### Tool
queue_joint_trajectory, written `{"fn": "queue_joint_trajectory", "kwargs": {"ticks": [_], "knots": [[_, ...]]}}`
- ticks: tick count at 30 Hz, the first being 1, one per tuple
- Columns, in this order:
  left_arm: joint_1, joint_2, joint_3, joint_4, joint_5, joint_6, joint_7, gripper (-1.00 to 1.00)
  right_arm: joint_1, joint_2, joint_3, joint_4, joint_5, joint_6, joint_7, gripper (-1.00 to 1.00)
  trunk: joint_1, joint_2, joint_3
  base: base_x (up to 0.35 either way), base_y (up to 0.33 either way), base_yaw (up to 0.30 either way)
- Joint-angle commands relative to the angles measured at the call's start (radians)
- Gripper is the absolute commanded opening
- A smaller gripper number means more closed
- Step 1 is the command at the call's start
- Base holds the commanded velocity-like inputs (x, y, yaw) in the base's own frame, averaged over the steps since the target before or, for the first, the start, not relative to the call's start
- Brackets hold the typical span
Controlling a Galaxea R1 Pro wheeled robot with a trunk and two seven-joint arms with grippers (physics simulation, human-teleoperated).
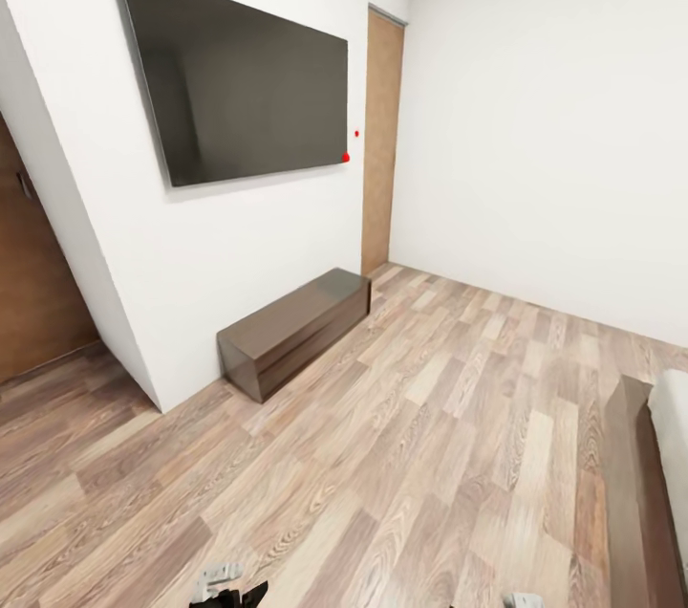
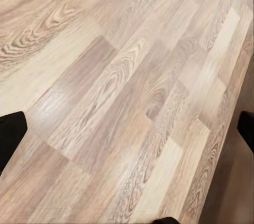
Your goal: In the bedroom, move the book from the bed onto either nightstand, and place the two sandals side by side next to the bed.
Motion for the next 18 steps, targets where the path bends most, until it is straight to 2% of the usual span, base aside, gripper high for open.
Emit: {"fn": "queue_joint_trajectory", "kwargs": {"ticks": [1,5,15,18], "knots": [[-0.001,0.0,0.008,0.001,-0.002,-0.001,-0.005,1.0,-0.001,0.0,-0.004,0.002,0.004,-0.004,0.003,1.0,0.001,-0.001,-0.001,0.333,0.0,-0.245],[-0.001,0.0,0.008,0.001,-0.002,-0.001,-0.005,1.0,-0.001,0.0,-0.004,0.001,0.004,-0.004,0.003,1.0,0.001,-0.001,-0.001,0.333,0.0,-0.216],[-0.001,0.0,0.008,0.002,-0.002,-0.001,-0.005,1.0,-0.001,0.0,-0.004,0.002,0.004,-0.005,0.003,1.0,0.001,-0.001,-0.001,0.324,0.0,-0.026],[-0.001,0.0,0.008,0.001,-0.002,-0.001,-0.005,1.0,-0.002,0.0,-0.004,0.002,0.004,-0.005,0.003,1.0,0.001,-0.001,-0.001,0.312,0.0,-0.147]]}}
